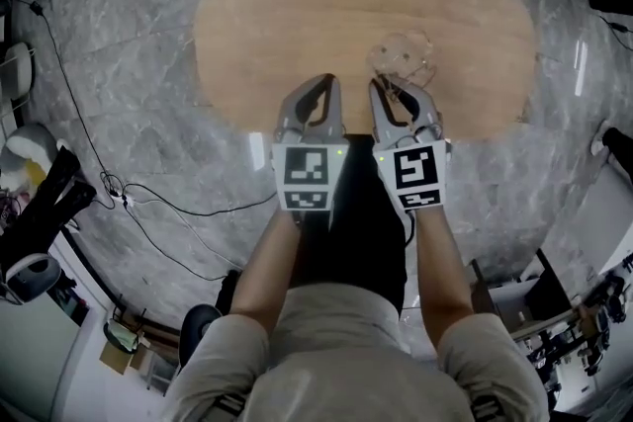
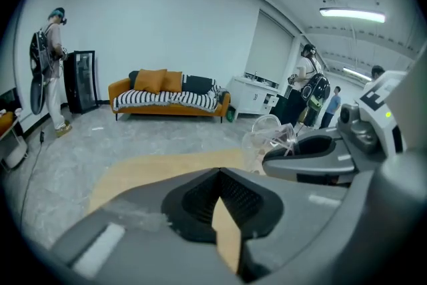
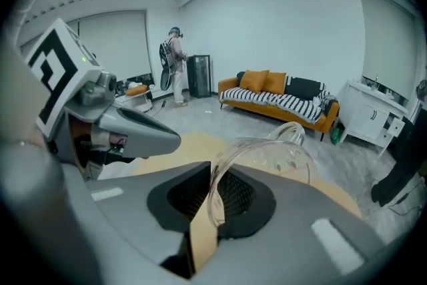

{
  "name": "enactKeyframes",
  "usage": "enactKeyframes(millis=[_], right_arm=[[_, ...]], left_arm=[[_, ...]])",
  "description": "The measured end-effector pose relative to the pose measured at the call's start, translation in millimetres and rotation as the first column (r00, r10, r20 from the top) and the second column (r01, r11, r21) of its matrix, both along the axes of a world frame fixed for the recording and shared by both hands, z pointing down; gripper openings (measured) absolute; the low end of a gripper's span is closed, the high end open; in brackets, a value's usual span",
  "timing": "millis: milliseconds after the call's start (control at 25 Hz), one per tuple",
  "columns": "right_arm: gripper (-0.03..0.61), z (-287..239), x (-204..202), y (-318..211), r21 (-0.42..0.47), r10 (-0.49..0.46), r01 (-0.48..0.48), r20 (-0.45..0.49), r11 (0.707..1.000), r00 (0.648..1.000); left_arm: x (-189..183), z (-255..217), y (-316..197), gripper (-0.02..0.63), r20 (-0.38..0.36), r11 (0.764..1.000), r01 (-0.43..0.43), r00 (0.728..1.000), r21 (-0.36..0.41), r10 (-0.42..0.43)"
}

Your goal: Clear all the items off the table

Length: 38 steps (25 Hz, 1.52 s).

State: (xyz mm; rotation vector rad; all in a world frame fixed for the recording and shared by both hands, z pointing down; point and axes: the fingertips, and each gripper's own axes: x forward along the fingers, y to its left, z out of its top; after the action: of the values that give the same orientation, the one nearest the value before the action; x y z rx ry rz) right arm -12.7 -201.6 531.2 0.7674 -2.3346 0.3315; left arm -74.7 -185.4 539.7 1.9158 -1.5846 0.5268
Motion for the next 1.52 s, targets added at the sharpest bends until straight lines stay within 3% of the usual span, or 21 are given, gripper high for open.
enactKeyframes(millis=[360, 640, 840, 1200, 1520], right_arm=[[0.040, -107, -14, -12, 0.159, 0.058, -0.079, 0.133, 0.984, 0.989], [0.041, -166, -9, -14, 0.196, 0.111, -0.158, 0.228, 0.968, 0.967], [0.041, -218, 4, -14, 0.238, 0.173, -0.253, 0.314, 0.938, 0.934], [0.041, -299, 24, -9, 0.350, 0.199, -0.335, 0.372, 0.875, 0.907], [0.041, -351, 51, -8, 0.423, 0.224, -0.396, 0.399, 0.815, 0.889]], left_arm=[[-7, -99, -9, 0.020, 0.038, 0.988, -0.011, 0.999, 0.157, 0.005], [-13, -158, -14, 0.020, -0.014, 0.976, 0.019, 1.000, 0.217, -0.016], [-3, -207, -23, 0.020, 0.021, 0.953, -0.033, 0.999, 0.302, 0.028], [12, -285, -27, 0.020, 0.010, 0.906, -0.068, 0.997, 0.417, 0.070], [36, -340, -31, 0.020, 0.010, 0.851, -0.104, 0.993, 0.515, 0.116]])
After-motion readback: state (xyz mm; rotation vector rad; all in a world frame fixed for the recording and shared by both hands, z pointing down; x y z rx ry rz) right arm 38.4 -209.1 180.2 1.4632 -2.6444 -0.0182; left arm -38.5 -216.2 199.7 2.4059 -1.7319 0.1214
